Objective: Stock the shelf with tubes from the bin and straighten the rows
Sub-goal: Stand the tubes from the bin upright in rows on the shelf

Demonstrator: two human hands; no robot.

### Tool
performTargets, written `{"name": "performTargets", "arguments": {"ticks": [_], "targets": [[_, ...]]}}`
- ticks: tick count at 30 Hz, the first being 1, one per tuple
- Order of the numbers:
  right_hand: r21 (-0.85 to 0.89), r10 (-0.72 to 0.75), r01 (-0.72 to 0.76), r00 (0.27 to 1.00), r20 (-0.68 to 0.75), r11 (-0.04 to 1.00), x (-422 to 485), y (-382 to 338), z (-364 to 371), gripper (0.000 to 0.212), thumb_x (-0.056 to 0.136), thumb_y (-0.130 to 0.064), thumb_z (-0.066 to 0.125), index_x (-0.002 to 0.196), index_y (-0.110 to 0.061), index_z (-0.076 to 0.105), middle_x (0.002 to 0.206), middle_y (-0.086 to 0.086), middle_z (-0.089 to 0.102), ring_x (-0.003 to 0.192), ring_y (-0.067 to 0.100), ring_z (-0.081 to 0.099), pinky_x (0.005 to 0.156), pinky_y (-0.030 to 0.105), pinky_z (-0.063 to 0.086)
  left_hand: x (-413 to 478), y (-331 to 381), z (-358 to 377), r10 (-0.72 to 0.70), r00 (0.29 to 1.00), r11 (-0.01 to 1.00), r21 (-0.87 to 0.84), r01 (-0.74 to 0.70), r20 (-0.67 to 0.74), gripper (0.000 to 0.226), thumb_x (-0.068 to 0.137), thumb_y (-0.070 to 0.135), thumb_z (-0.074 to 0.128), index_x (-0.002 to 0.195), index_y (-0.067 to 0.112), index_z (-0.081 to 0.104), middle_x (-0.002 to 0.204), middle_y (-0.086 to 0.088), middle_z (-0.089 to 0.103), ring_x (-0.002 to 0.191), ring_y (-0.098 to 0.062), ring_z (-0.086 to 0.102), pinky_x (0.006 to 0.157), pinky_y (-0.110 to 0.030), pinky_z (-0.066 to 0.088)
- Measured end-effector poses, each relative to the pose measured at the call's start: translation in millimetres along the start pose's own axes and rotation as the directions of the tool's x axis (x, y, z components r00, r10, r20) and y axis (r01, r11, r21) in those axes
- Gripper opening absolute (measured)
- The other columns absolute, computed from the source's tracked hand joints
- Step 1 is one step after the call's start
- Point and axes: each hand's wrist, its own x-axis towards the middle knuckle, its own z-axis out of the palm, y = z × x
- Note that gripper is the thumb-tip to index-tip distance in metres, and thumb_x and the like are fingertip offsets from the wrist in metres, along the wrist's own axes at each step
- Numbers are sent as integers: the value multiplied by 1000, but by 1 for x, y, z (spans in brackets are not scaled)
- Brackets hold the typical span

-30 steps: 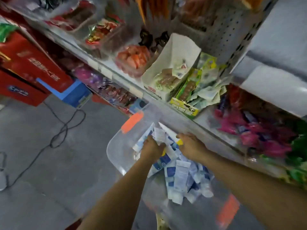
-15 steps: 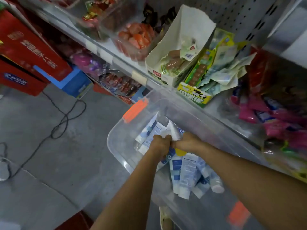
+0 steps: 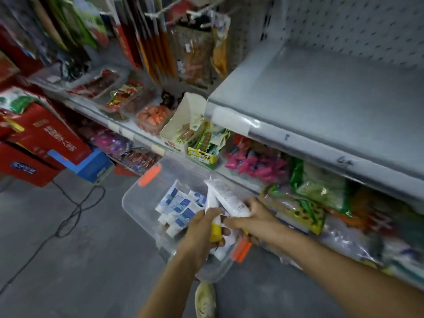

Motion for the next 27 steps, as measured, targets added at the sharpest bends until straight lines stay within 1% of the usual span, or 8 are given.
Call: {"name": "performTargets", "arguments": {"ticks": [3, 7, 10, 13, 17, 19, 23, 27], "targets": [[76, -90, 93, 995, -37, 993, -67, 4, -39, 43, 76, -18, 75, 111, -13, 51, 63, 7, 62, 37, 13, 49, 36, 22, 34, -54, 0, 44, 86, 995, 995, -59, -83, 43, 35, 93, 20, 46, 109, -8, 60, 76, -18, 65, 56, -22, 60, 46, -25, 42], [188, -150, 160, 986, -69, 969, -151, 15, -93, 26, 74, -33, 67, 92, -14, 66, 60, 5, 63, 44, 18, 53, 45, 24, 33, -123, 4, 105, 170, 974, 979, -141, -149, 152, 55, 82, 27, 51, 120, -13, 53, 75, -17, 60, 49, -20, 53, 44, -24, 40], [240, -177, 200, 978, -114, 950, -212, 21, -132, 19, 82, -31, 59, 79, -12, 63, 54, 6, 56, 38, 16, 46, 47, 22, 31, -170, 10, 144, 216, 958, 973, -117, -197, 187, 47, 89, 27, 46, 117, -8, 58, 72, -18, 62, 50, -22, 55, 45, -27, 44], [186, -271, 294, 953, -139, 938, -266, 21, -166, 18, 85, -25, 59, 88, -8, 59, 61, 9, 55, 42, 16, 43, 40, 18, 23, -214, 20, 179, 272, 936, 962, -42, -270, 225, 41, 92, 25, 43, 115, -3, 60, 75, -18, 62, 49, -22, 56, 42, -25, 43], [106, -351, 389, 898, -264, 915, -314, 10, -198, 44, 67, -31, 67, 109, -23, 58, 75, 12, 62, 53, 21, 47, 43, 24, 33, -255, 43, 217, 400, 871, 903, 41, -428, 283, 37, 88, 26, 47, 114, 1, 57, 85, -15, 65, 64, -22, 61, 52, -31, 48], [115, -401, 460, 851, -339, 880, -332, 2, -210, 40, 71, -27, 64, 110, -19, 56, 74, 12, 59, 51, 18, 46, 42, 23, 34, -271, 57, 232, 442, 832, 867, 79, -493, 334, 35, 91, 25, 44, 116, 2, 56, 86, -14, 65, 60, -19, 59, 49, -30, 47], [110, -443, 552, 758, -478, 827, -355, -15, -229, 19, 89, -21, 55, 107, -16, 58, 73, 8, 55, 56, 15, 46, 46, 22, 30, -292, 82, 263, 499, 771, 808, 110, -579, 396, 30, 95, 24, 43, 117, 6, 53, 97, -15, 63, 61, -16, 59, 48, -29, 48], [37, -456, 580, 678, -576, 814, -371, -25, -244, 24, 93, -23, 50, 111, -11, 58, 76, 6, 48, 67, 18, 42, 51, 25, 31, -305, 99, 290, 563, 693, 729, 126, -673, 450, 20, 97, 20, 43, 112, 10, 49, 103, -15, 62, 64, -19, 58, 48, -31, 49]]}}
